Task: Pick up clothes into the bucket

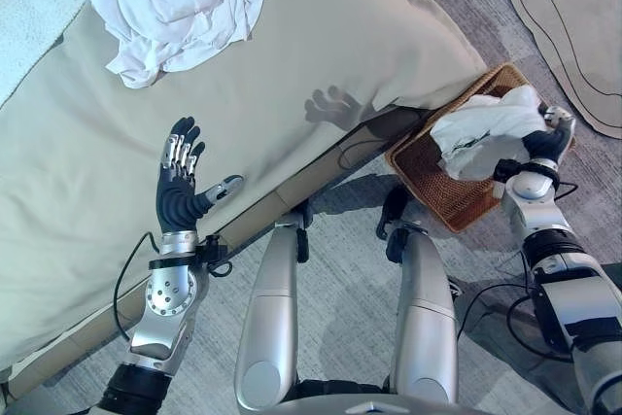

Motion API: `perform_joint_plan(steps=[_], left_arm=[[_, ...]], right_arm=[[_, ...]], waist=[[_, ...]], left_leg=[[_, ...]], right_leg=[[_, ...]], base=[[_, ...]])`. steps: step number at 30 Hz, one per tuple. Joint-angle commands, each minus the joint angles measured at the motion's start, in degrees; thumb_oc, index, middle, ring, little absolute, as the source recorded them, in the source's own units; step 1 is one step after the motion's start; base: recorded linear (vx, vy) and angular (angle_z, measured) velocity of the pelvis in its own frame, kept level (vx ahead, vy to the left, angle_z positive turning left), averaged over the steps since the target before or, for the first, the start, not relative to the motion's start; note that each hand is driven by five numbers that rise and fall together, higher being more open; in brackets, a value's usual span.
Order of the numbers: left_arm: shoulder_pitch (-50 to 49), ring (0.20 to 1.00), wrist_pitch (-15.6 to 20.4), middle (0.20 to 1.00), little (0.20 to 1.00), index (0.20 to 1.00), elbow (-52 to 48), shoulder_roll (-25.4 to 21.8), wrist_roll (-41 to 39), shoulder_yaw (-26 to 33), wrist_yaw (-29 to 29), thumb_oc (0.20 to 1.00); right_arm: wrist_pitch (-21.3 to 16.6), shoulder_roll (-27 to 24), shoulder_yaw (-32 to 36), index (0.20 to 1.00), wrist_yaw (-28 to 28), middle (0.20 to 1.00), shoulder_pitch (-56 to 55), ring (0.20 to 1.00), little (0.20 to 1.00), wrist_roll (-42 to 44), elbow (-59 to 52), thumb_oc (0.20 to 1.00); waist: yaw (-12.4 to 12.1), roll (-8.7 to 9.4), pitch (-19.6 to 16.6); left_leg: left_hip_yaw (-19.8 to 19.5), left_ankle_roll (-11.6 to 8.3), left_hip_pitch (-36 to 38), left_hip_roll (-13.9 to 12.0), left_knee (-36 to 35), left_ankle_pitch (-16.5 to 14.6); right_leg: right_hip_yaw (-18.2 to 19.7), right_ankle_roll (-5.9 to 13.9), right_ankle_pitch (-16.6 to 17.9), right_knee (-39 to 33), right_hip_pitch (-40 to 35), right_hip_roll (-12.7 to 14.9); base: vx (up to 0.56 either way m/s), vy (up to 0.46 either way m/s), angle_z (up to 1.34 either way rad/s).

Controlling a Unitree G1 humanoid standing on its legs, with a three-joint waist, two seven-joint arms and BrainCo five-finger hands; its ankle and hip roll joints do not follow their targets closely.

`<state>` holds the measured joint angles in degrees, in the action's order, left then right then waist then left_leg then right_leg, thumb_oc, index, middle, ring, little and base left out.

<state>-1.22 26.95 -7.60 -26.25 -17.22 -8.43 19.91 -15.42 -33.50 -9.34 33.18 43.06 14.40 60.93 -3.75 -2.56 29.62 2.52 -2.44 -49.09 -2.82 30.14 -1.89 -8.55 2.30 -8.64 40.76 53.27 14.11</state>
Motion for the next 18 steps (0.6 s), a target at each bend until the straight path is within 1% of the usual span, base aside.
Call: perform_joint_plan(steps=[1, 7, 12, 15, 17, 18], left_arm=[[-0.23, 1.0, 4.18, 1.0, 1.0, 1.0, -4.12, -0.69, -0.56, -0.69, 1.35, 1.0], [0.75, 1.0, 4.31, 1.0, 1.0, 1.0, -4.08, -1.15, -0.23, -1.2, 1.92, 1.0], [1.29, 1.0, 4.3, 1.0, 1.0, 1.0, -4.17, -1.6, 0.37, -1.23, 2.39, 1.0], [1.13, 1.0, 4.25, 1.0, 1.0, 1.0, -4.35, -1.75, 0.74, -0.86, 2.59, 1.0], [0.99, 1.0, 4.18, 1.0, 1.0, 1.0, -4.12, -1.72, 0.72, -0.91, 2.62, 1.0], [0.97, 1.0, 4.26, 1.0, 1.0, 1.0, -3.97, -1.73, 0.66, -0.93, 2.6, 1.0]], right_arm=[[0.56, -0.64, -0.12, 0.2, 0.59, 0.2, 1.56, 0.2, 0.2, -1.68, 4.29, 0.2], [1.2, -0.44, 1.93, 0.2, 1.41, 0.2, 2.74, 0.2, 0.2, 0.09, 10.06, 0.2], [1.2, -3.23, 4.65, 0.2, 2.69, 0.2, 3.73, 0.2, 0.2, 2.78, 12.59, 0.2], [1.09, -4.61, 4.45, 0.2, 2.93, 0.2, 4.03, 0.2, 0.2, 2.76, 11.96, 0.2], [1.13, -5.59, 4.27, 0.592, 3.17, 0.592, 4.27, 0.592, 0.592, 2.5, 11.68, 0.592], [1.11, -5.86, 4.22, 1.0, 3.53, 1.0, 4.48, 1.0, 1.0, 2.33, 11.47, 1.0]], waist=[[1.31, -2.38, -2.56], [0.73, -3.08, -2.86], [0.46, -3.47, -3.35], [0.52, -3.28, -3.44], [0.6, -3.08, -3.51], [0.65, -3.03, -3.58]], left_leg=[[-2.51, -0.03, -3.75, -0.47, 2.16, -0.67], [-2.62, 0.17, -3.69, -0.01, 2.06, -0.85], [-2.66, 0.22, -3.64, 0.4, 1.65, -0.93], [-2.47, 0.3, -3.38, 0.38, 1.43, -0.88], [-2.4, 0.31, -3.14, 0.31, 1.18, -0.87], [-2.33, 0.3, -2.92, 0.27, 0.91, -0.82]], right_leg=[[2.85, 3.99, 0.14, 0.52, -1.97, 2.3], [2.78, 4.15, -0.22, 0.44, -2.11, 2.48], [3.01, 4.33, -0.38, 0.21, -2.13, 2.64], [3.22, 4.28, -0.26, 0.08, -2.12, 2.56], [3.3, 4.26, -0.15, -0.26, -2.29, 2.55], [3.33, 4.24, -0.1, -0.54, -2.48, 2.45]], base=[[0.02, 0.006, 0.13], [0.01, 0.009, 0.06], [0.0, 0.005, -0.02], [0.0, 0.0, 0.0], [0.0, 0.0, 0.0], [0.0, 0.0, 0.0]])
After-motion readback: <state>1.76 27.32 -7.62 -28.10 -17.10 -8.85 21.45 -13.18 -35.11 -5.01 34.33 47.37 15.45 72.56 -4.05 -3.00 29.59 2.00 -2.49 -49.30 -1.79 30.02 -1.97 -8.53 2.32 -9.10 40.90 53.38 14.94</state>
